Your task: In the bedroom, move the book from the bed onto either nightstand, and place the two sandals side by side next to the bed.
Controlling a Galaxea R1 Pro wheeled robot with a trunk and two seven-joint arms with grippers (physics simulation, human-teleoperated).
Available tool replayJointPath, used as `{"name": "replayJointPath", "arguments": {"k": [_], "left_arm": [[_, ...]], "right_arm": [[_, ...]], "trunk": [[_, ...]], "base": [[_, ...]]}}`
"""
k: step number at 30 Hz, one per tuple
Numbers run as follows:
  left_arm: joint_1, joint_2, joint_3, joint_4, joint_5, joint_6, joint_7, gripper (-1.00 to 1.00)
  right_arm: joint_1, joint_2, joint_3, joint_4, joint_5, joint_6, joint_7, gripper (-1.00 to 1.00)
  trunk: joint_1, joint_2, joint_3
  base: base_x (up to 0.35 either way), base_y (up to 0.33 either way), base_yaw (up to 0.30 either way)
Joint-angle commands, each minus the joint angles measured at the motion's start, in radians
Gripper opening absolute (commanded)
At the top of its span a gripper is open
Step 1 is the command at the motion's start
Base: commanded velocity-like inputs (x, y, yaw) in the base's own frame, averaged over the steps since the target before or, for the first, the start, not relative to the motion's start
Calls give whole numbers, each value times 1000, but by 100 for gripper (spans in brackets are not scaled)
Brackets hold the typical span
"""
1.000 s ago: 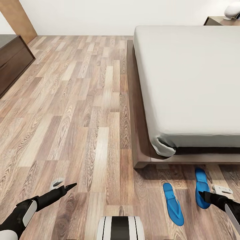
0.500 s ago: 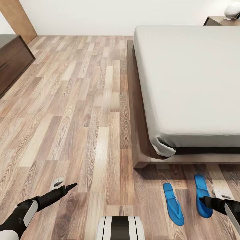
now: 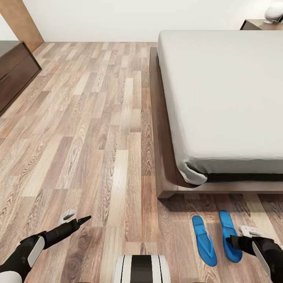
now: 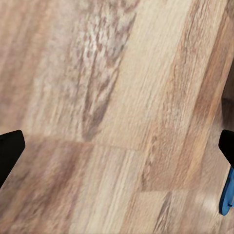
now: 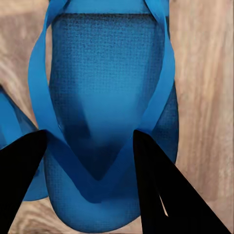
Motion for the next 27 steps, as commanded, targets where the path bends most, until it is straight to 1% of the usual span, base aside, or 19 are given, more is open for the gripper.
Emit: {"name": "replayJointPath", "arguments": {"k": [1, 2, 3, 4, 5, 7, 14, 27], "left_arm": [[0, 0, 2, 0, 6, 8, -2, 100], [0, -1, 2, 0, 6, 8, -2, 100], [0, -1, 2, 0, 6, 8, -2, 100], [0, -1, 2, 0, 6, 8, -1, 100], [0, 0, 2, 0, 6, 8, -1, 100], [0, -1, 2, 0, 6, 8, -1, 100], [0, -1, 1, 0, 6, 8, 0, 100], [0, -5, 0, 0, 6, 8, 3, 100]], "right_arm": [[0, 2, 22, -1, 10, -3, 4, -100], [0, 2, 48, 1, 15, -19, 4, -100], [0, 3, 86, 8, 18, -52, 4, -100], [0, 4, 105, 17, 19, -77, 3, -100], [0, 4, 122, 31, 21, -108, 4, -100], [0, 4, 134, 45, 21, -130, 4, -100], [0, 3, 139, 52, 21, -140, 5, -100], [0, 2, 135, 51, 21, -141, 5, -100]], "trunk": [[0, 0, -1], [0, 0, -1], [0, 0, -1], [0, 0, -1], [0, 0, -1], [0, 0, -1], [0, 0, -1], [6, -3, -51]], "base": [[0, 0, 0], [0, 0, 0], [0, 0, 0], [0, 0, 0], [0, 0, 0], [0, 0, 0], [0, 0, 0], [0, 0, 0]]}}
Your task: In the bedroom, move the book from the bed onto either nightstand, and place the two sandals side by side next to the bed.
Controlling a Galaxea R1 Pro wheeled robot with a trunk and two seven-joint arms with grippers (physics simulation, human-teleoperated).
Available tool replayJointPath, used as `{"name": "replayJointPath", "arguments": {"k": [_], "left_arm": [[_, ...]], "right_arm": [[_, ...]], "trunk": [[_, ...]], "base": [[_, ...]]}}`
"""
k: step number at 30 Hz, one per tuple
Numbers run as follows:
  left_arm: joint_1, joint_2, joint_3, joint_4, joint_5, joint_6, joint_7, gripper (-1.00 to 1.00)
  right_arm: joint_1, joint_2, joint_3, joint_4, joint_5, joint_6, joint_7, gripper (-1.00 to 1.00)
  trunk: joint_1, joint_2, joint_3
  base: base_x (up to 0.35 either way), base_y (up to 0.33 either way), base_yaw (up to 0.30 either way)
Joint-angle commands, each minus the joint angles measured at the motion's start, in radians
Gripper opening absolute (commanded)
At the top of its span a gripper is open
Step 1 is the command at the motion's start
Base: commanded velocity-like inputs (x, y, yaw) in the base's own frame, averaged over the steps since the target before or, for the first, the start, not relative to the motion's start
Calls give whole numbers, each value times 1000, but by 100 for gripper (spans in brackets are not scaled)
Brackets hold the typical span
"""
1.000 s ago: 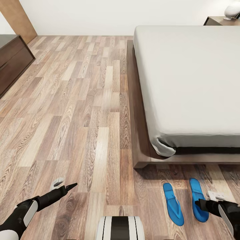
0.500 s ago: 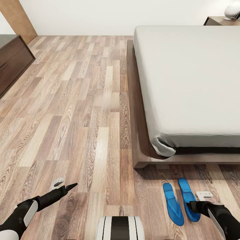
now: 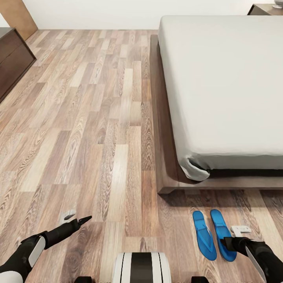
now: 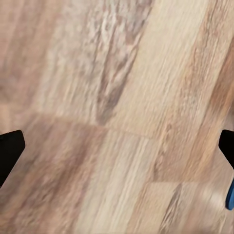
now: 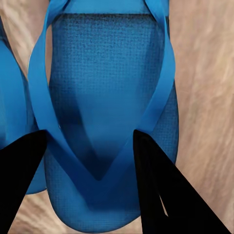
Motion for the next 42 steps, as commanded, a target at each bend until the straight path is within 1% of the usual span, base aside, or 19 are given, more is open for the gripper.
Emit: {"name": "replayJointPath", "arguments": {"k": [1, 4, 23, 33, 36, 38, 39, 40, 42], "left_arm": [[0, 0, 2, 0, 6, 8, -2, 100], [0, -1, 2, 0, 6, 8, -3, 100], [0, -2, 2, 0, 6, 8, -2, 100], [0, -2, 0, 0, 6, 8, -2, 100], [0, -2, 1, 0, 6, 8, -2, 100], [0, -1, 1, 0, 6, 8, -2, 100], [0, -1, 1, 0, 6, 8, -2, 100], [0, -1, 1, 0, 6, 8, -2, 100], [0, -2, 1, 0, 6, 8, -2, 100]], "right_arm": [[0, 0, -5, -2, 0, 6, 6, -100], [0, 0, -9, -2, 1, 6, 6, -100], [0, 0, -7, -3, 1, 6, 6, -100], [0, 0, -5, -2, 1, 6, 6, -100], [0, 0, -7, -9, 1, 1, 6, -100], [0, 0, -6, -8, 1, -40, 6, -100], [0, 0, -6, -5, 0, -83, 6, -100], [0, 0, -7, -4, 0, -107, 6, -100], [0, 0, -8, -3, -1, -136, 6, -100]], "trunk": [[0, 0, -5], [2, -1, -16], [2, -1, -16], [6, -4, -55], [6, -4, -55], [6, -4, -55], [6, -4, -55], [6, -4, -55], [6, -4, -55]], "base": [[0, 0, 0], [0, 0, 0], [15, -30, 0], [0, 0, 0], [0, 0, 0], [0, 0, 0], [0, 0, 0], [0, 0, 0], [0, 0, 0]]}}
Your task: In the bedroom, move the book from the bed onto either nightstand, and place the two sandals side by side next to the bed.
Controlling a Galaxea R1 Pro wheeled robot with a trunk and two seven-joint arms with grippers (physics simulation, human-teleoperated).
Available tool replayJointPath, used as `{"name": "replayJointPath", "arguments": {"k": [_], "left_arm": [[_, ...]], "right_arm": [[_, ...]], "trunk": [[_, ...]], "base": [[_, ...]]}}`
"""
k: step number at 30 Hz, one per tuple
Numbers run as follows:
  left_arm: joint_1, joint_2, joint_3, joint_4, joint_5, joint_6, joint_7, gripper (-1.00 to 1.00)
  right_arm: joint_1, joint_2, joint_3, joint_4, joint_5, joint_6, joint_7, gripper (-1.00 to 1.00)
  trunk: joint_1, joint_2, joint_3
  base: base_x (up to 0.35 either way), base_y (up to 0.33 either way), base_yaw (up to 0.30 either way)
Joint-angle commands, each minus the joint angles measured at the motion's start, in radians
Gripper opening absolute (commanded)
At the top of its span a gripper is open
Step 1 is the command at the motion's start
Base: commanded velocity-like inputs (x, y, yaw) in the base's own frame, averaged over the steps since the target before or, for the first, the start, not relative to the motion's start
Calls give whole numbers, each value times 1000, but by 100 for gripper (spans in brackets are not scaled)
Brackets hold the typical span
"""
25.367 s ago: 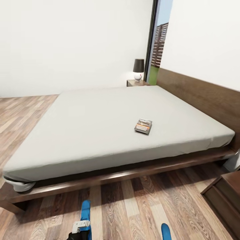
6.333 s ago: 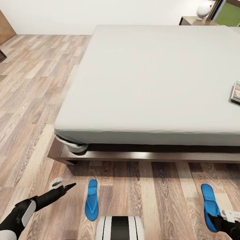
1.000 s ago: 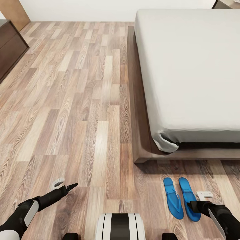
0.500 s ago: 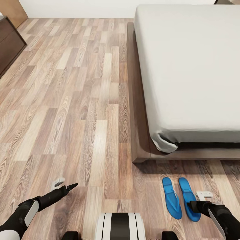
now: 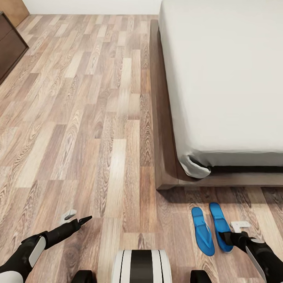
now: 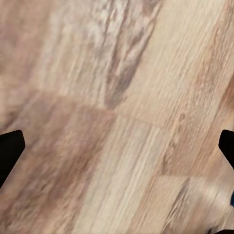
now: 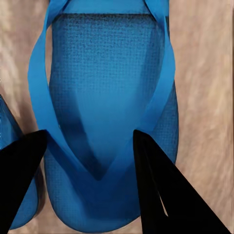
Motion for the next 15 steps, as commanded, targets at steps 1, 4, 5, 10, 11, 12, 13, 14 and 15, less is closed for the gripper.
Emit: {"name": "replayJointPath", "arguments": {"k": [1, 4, 5, 10, 11, 12, 13, 14, 15], "left_arm": [[0, 0, 1, 0, 6, 8, -2, 100], [0, 0, 1, 0, 6, 8, -2, 100], [0, 0, 1, 0, 6, 8, -2, 100], [0, 0, 0, 0, 6, 8, -2, 100], [0, 0, 0, 0, 6, 8, -2, 100], [0, 0, 0, 0, 6, 8, -2, 100], [0, 0, 0, 0, 6, 8, -2, 100], [0, 0, 0, 0, 6, 8, -2, 100], [0, 0, 0, 0, 6, 8, -2, 100]], "right_arm": [[0, 0, -5, -1, 0, -1, 6, -100], [0, 0, -4, -2, 1, -7, 6, -100], [0, 0, -4, -2, 1, -8, 6, -100], [0, 0, -4, -2, 1, -8, 6, -100], [0, 0, -3, -2, 1, -8, 6, -100], [0, 0, -3, -2, 1, -8, 6, -100], [0, 0, -3, -2, 1, -8, 6, -100], [0, 0, -3, -2, 1, -8, 5, -100], [0, 0, -3, -2, 1, -8, 5, -100]], "trunk": [[0, 0, -1], [0, 0, -1], [0, 0, -1], [1, -1, -8], [1, -1, -12], [2, -1, -16], [2, -1, -20], [3, -2, -24], [3, -2, -28]], "base": [[0, 0, 0], [0, 0, 0], [0, 0, 0], [0, 0, 0], [0, 0, 0], [0, 0, 0], [0, 0, 0], [0, 0, 0], [0, 0, 0]]}}
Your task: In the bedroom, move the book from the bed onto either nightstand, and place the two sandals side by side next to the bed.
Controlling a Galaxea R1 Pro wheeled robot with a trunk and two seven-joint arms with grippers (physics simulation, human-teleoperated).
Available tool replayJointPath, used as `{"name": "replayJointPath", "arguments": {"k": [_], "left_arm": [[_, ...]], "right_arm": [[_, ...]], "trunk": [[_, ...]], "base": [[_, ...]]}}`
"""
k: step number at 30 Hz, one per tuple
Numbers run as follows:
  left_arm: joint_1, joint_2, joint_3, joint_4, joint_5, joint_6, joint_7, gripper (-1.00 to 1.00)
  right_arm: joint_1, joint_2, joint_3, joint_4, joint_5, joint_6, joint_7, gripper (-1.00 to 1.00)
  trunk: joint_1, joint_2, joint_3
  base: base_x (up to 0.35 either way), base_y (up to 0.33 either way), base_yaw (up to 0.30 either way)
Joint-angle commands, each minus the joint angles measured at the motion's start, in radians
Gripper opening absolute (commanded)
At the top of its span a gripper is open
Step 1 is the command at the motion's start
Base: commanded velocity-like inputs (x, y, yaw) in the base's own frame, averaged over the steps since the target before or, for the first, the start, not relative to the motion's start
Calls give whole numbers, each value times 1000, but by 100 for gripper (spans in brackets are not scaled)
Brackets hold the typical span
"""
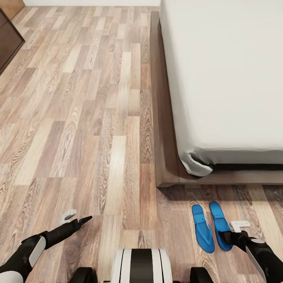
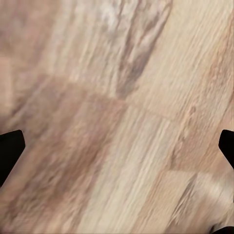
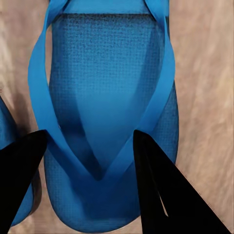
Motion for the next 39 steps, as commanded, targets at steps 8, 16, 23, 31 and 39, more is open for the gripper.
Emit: {"name": "replayJointPath", "arguments": {"k": [8, 16, 23, 31, 39], "left_arm": [[0, 0, 2, 0, 6, 8, -2, 100], [0, 0, 3, 0, 6, 8, -3, 100], [0, 1, 2, 0, 6, 9, -2, 100], [0, 1, 1, 0, 6, 10, -2, 100], [0, 1, 2, 0, 6, 9, -2, 100]], "right_arm": [[0, 0, -4, -2, 0, 7, 6, -100], [0, 0, -6, -2, 0, 6, 6, -100], [0, 0, -7, -2, 0, 6, 6, -100], [0, 0, -7, -2, 0, 6, 7, -100], [0, 0, -6, -2, 0, 6, 8, -100]], "trunk": [[3, -2, -32], [4, -2, -35], [2, -1, -20], [-1, 0, 7], [-2, 1, 19]], "base": [[0, 0, 0], [0, 0, 0], [0, 0, 0], [0, 0, 0], [0, 0, 0]]}}
